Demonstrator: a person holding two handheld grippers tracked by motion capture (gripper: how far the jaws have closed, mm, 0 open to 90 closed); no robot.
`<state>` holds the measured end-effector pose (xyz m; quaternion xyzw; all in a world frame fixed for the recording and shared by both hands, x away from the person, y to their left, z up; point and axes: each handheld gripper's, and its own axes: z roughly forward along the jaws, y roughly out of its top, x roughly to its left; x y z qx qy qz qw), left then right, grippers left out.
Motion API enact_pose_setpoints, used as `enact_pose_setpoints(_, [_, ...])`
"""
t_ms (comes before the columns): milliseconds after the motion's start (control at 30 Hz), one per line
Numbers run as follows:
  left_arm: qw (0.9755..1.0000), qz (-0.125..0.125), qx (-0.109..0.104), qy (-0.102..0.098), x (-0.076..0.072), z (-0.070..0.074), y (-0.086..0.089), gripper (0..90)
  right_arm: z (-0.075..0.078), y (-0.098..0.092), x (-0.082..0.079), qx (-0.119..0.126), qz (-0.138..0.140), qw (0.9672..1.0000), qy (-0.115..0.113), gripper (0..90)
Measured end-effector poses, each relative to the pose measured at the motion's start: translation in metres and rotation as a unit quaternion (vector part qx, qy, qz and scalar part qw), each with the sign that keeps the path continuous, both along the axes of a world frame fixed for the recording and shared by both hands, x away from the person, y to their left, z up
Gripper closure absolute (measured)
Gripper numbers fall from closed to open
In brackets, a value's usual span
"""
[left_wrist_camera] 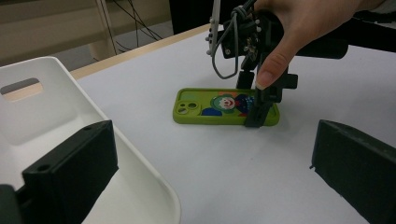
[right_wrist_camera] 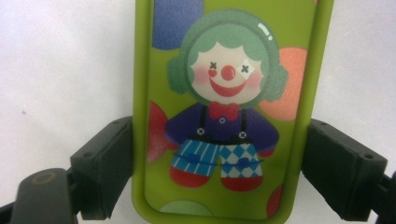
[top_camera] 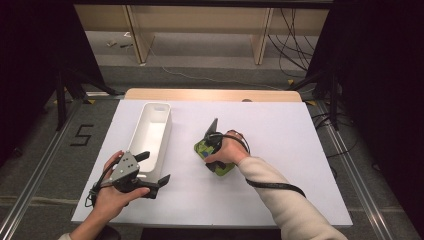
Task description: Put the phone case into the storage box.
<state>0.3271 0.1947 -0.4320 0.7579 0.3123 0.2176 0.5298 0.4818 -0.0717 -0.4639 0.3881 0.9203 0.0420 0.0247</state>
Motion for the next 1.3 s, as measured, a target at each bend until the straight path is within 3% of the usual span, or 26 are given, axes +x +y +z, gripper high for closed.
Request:
enact_pose_setpoints(733, [1.0000, 0.000, -0.001, 0.000, 0.000, 0.000, 0.000, 0.0, 0.012, -0.003, -0.001, 0.016, -0.007, 0.9999, 0.000, 16.9])
enact_pose_setpoints(1300, [1.0000, 0.001, -0.002, 0.000, 0.000, 0.000, 0.000, 0.0, 0.028, -0.013, -0.006, 0.042, -0.004, 0.9988, -0.027, 17.0])
